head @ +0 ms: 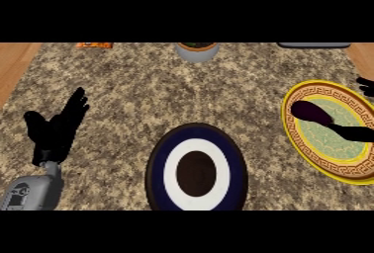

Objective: Pick the eggplant from the plate and place it in the plate

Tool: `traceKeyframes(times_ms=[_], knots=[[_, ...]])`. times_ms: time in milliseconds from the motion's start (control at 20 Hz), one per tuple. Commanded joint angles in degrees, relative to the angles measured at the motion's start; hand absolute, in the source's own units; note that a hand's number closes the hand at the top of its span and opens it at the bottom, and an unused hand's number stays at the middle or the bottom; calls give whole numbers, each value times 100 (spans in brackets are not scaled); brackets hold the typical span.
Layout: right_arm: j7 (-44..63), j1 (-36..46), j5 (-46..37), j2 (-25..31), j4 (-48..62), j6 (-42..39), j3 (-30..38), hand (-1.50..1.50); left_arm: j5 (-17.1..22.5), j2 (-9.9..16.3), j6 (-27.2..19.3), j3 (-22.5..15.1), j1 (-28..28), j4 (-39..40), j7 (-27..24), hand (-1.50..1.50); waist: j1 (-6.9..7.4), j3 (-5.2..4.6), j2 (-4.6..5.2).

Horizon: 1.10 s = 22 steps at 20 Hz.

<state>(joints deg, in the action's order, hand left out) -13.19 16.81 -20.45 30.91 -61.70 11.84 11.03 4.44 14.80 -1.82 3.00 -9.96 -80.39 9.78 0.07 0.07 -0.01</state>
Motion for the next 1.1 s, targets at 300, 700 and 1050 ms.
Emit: traceKeyframes(times_ms=[300,700,1050], knots=[[146,-492,1979,-487,-1588,-995,794,-150,-27,-29,-13,50,191,-181,-27,0,-102,-11,-36],[795,-611,3452,98,-1123,-2643,1472,-150,-244,-220,-45,-87,108,102,-185,0,-34,-6,0],[-469,-932,3173,116,-565,-2969,1720,-150,-174,-241,117,195,-145,306,-165,0,-19,-6,4]])
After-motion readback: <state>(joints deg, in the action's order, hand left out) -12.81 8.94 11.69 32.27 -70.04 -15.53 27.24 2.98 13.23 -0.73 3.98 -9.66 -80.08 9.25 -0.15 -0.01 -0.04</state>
